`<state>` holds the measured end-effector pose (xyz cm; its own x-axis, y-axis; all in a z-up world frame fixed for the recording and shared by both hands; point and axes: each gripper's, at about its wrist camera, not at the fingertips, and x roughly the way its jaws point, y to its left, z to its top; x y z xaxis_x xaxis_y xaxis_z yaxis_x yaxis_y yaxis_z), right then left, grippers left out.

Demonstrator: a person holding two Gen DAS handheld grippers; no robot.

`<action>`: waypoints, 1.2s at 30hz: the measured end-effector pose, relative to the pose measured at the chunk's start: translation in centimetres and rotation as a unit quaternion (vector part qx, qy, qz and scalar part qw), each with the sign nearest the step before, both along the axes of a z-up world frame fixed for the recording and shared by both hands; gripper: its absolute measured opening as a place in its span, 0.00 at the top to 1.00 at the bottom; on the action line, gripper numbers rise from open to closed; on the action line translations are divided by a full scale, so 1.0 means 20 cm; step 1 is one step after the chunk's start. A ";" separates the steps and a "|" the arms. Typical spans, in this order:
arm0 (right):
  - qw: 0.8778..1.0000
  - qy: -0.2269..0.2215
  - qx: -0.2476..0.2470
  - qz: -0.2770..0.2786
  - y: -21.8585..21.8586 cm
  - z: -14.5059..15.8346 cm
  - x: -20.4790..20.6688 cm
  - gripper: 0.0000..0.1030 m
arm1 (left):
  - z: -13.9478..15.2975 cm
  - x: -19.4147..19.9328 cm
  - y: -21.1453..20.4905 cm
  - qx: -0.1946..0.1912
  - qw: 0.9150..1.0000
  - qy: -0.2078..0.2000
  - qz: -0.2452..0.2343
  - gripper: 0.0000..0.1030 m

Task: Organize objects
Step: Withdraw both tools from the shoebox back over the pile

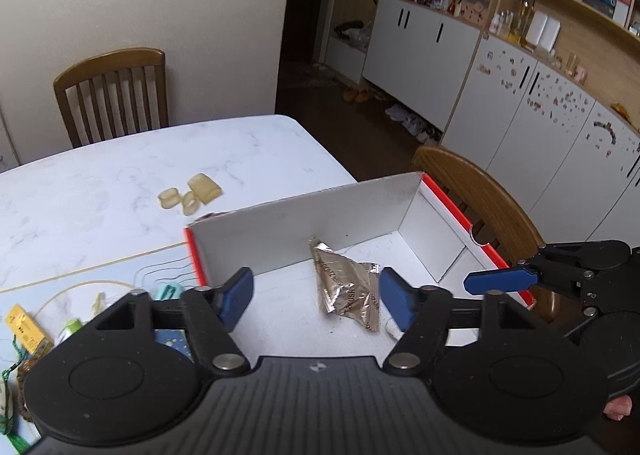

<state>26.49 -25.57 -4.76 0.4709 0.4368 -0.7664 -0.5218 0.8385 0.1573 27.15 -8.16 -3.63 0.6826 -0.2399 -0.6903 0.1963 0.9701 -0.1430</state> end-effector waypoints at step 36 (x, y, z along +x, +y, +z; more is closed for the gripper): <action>0.999 -0.024 0.044 -0.004 0.81 0.02 -0.36 0.05 | -0.20 -0.53 1.14 -0.016 0.995 -0.017 0.093 0.00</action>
